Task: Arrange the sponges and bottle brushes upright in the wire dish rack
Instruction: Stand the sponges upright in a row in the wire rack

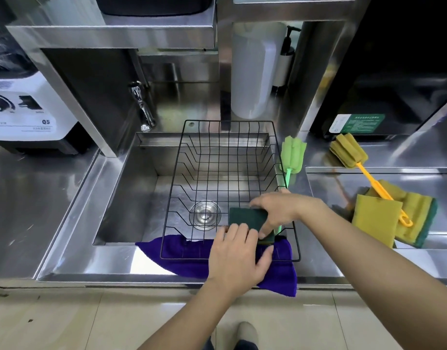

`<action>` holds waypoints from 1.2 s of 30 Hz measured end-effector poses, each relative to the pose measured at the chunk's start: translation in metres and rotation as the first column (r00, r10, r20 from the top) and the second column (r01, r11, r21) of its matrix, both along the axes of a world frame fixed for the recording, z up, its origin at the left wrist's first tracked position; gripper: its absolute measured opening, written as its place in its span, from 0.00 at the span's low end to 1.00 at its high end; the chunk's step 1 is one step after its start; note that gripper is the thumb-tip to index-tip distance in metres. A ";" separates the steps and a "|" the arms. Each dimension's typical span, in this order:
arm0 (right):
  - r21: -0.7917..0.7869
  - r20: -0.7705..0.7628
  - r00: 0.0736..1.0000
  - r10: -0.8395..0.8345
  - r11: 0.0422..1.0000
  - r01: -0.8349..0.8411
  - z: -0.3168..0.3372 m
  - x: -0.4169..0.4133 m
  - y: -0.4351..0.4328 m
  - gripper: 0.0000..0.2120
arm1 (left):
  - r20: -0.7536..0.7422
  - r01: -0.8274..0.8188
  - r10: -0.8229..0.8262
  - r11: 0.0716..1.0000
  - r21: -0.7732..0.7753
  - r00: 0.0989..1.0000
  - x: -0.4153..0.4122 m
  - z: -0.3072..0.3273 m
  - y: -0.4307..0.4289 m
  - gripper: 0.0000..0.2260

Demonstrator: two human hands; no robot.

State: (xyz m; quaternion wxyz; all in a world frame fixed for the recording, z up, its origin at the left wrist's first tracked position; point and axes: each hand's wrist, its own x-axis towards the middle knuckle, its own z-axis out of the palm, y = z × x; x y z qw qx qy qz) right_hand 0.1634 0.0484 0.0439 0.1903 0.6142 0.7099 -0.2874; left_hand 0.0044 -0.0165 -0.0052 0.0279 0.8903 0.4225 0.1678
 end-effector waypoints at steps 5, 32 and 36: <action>0.357 -0.380 0.899 -0.215 0.863 0.358 0.018 0.032 -0.013 0.20 | -0.104 0.127 -0.135 0.989 -0.078 0.985 0.030 0.007 -0.010 0.20; 0.436 -0.664 0.354 -0.658 0.044 0.899 0.044 0.079 -0.063 0.33 | -0.336 0.062 -0.117 0.984 -0.169 0.935 0.057 0.013 -0.010 0.32; 0.136 -0.887 0.236 -0.396 0.264 0.955 0.058 0.049 -0.037 0.36 | -0.165 0.070 -0.096 0.985 -0.159 0.982 0.054 0.011 -0.007 0.32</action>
